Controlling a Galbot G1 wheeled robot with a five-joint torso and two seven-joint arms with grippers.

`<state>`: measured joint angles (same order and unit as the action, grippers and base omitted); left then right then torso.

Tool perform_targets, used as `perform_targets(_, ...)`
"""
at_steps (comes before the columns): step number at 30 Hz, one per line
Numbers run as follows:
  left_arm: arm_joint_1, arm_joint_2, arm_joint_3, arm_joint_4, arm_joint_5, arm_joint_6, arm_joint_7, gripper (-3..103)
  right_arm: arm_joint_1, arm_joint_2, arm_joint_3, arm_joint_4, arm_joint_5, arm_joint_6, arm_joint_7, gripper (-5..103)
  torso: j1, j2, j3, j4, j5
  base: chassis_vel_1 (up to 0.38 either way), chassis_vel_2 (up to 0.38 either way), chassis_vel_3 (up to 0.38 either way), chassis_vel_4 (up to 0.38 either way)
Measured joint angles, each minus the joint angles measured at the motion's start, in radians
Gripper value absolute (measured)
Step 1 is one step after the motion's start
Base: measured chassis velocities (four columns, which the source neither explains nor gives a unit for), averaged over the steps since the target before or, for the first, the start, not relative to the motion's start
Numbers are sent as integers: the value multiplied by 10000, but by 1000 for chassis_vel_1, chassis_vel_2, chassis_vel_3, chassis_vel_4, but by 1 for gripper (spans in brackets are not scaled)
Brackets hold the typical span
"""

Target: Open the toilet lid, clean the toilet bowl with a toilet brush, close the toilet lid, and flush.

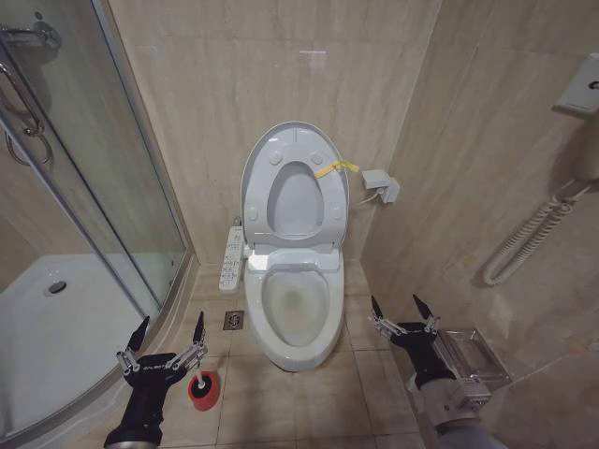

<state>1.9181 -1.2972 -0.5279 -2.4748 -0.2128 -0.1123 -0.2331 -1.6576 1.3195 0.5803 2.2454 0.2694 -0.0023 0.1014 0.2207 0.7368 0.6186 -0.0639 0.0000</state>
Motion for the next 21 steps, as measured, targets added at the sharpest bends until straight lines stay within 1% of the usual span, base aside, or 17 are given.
perform_targets(21, 0, 0, -1, 0, 0, 0, 0, 100, 0, 0, 0, 0, 0, 0, 0, 100, 0, 0, 0, 0, 0, 0, 0, 0, 0)
